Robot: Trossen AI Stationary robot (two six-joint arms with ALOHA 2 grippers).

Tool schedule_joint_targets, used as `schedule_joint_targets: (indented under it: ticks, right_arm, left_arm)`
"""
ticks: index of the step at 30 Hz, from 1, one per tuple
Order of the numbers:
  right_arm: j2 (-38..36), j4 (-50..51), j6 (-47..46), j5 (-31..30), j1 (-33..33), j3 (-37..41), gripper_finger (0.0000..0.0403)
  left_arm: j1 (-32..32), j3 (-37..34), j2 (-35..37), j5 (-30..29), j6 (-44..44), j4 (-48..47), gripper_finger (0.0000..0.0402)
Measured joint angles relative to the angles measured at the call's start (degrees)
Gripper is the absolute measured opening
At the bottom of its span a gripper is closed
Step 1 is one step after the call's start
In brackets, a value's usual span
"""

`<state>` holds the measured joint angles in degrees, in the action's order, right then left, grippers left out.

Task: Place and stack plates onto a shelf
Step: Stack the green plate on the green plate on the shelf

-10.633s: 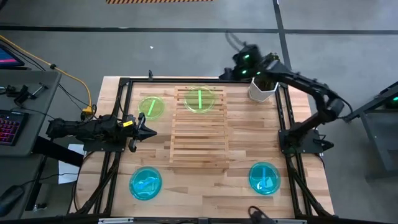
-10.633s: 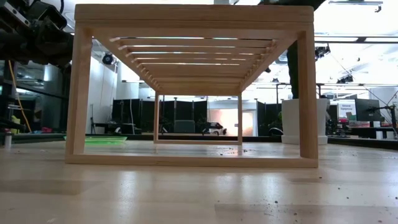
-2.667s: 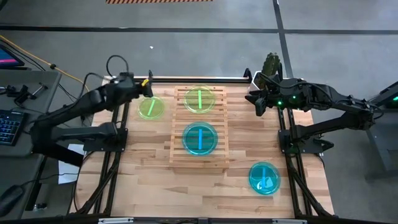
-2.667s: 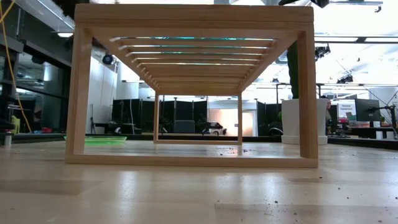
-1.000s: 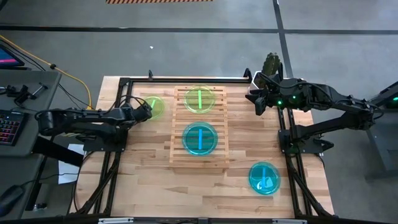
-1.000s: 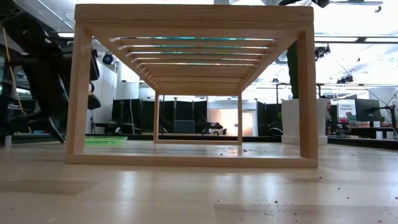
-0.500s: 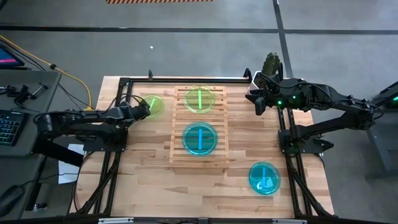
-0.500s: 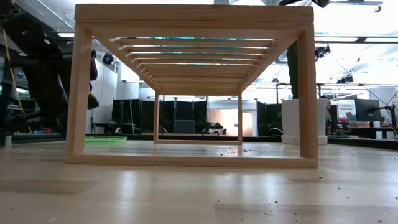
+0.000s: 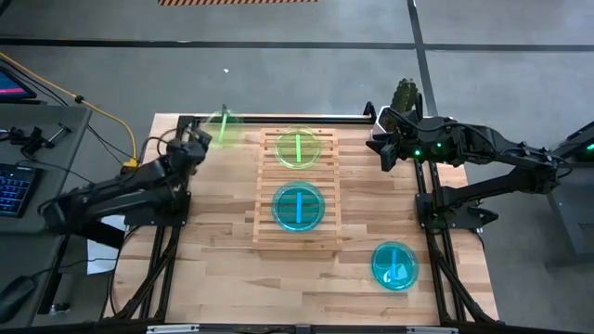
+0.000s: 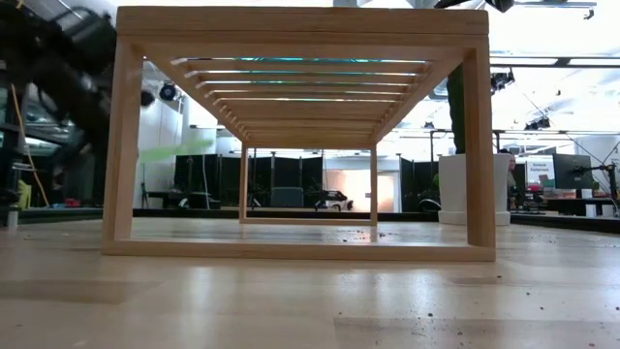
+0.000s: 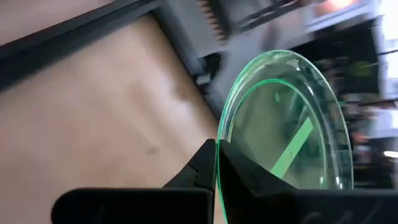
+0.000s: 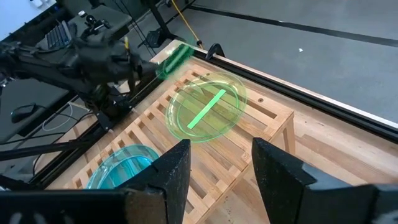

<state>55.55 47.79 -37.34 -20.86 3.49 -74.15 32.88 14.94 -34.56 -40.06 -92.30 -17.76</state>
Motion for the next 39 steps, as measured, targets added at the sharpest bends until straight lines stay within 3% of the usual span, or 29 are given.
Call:
schedule_joint_targets:
  ticks: [5, 10, 14, 19, 23, 30, 36, 39]
  right_arm:
    - [0.00, 0.00, -0.02, 0.00, 0.00, 0.00, 0.0154]
    - [0.00, 0.00, 0.13, 0.00, 0.00, 0.00, 0.0154]
    - [0.00, 0.00, 0.35, -0.02, 0.00, 0.00, 0.0154]
    - [0.00, 0.00, 1.42, -0.02, 0.00, 0.00, 0.0154]
    - [0.00, 0.00, 1.59, -0.02, 0.00, 0.00, 0.0154]
    - [0.00, 0.00, 1.60, -0.02, 0.00, 0.00, 0.0154]
    - [0.00, 0.00, 1.60, -0.02, 0.00, 0.00, 0.0154]
    - [0.00, 0.00, 1.60, -0.02, 0.00, 0.00, 0.0154]
  left_arm:
    - [2.28, 8.67, 0.22, 0.69, 13.11, 2.69, 0.0000]
    - [2.80, 22.70, -5.29, 4.19, 29.36, 3.23, 0.0000]
    - [2.14, 34.75, -13.35, 12.81, 40.95, 2.71, 0.0000]
    - [-1.75, 47.88, -25.54, 23.96, 47.69, -1.15, 0.0000]
    - [-6.37, 55.76, -35.37, 29.58, 51.82, -8.43, 0.0000]
    - [-11.29, 61.35, -47.56, 34.92, 53.58, -11.65, 0.0000]
    - [-12.35, 61.46, -50.89, 35.74, 53.51, -13.25, 0.0000]
    - [-12.39, 61.46, -50.87, 33.42, 53.42, -13.78, 0.0000]
